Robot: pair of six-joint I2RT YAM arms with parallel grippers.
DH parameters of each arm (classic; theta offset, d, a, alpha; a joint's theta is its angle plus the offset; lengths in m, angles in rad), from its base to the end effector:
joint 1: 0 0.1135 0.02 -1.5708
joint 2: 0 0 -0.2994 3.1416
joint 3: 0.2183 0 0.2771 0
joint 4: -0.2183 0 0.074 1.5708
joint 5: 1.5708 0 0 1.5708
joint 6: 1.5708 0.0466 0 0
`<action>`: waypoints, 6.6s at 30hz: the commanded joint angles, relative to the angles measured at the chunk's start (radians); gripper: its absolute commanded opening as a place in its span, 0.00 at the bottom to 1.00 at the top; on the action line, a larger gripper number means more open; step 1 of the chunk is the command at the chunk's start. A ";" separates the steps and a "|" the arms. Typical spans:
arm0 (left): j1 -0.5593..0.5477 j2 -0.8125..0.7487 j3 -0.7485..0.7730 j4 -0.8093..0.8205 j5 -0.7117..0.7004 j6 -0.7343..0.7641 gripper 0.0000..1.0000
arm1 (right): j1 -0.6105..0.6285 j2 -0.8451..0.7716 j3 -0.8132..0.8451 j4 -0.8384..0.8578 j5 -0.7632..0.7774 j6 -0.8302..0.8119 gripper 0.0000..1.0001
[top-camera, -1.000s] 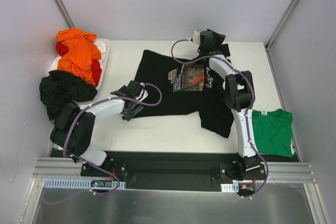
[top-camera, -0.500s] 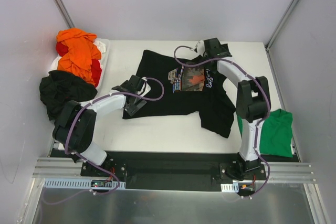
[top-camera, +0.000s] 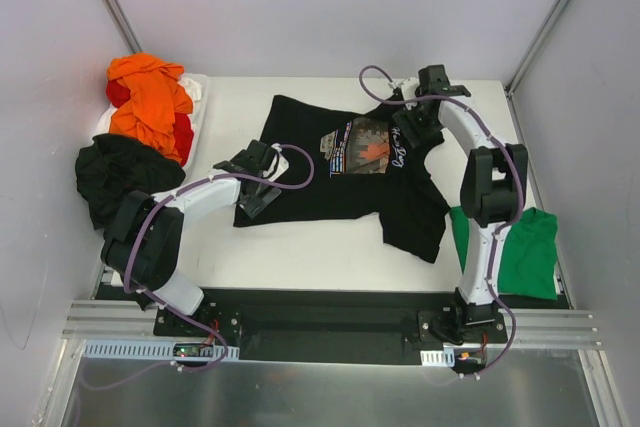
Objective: Fold and stack the t-shirts
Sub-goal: Flatten out the tshirt
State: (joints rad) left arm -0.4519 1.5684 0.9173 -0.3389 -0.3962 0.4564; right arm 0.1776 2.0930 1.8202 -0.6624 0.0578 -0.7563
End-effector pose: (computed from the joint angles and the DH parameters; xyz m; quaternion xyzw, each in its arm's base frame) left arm 0.3092 -0.1301 0.1989 0.3615 0.8689 0.1892 0.2803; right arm 0.5099 0.0888 0.2609 -0.4194 0.8519 -0.1154 0.2915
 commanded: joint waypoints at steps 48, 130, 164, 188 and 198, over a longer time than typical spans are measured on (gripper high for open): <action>-0.004 0.047 0.044 -0.012 0.036 -0.002 0.97 | -0.138 0.019 -0.050 -0.129 0.033 -0.083 0.79; 0.165 0.427 0.423 0.043 -0.024 0.162 0.96 | 0.131 -0.594 -0.619 -0.180 0.053 0.008 0.96; 0.150 0.423 0.419 0.040 -0.023 0.134 0.96 | 0.143 -0.057 -0.188 -0.103 -0.105 0.002 0.59; 0.147 0.424 0.403 0.040 -0.020 0.125 0.96 | 0.128 -0.068 -0.229 -0.111 -0.116 -0.014 0.01; 0.147 0.415 0.400 0.040 -0.016 0.125 0.96 | 0.097 -0.131 -0.257 -0.117 -0.090 -0.029 0.01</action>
State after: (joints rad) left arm -0.2955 2.0045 1.3518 -0.2222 -0.4294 0.6098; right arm 0.2844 2.0525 1.5570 -0.7586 -0.0387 -0.7681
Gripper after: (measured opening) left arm 0.963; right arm 0.011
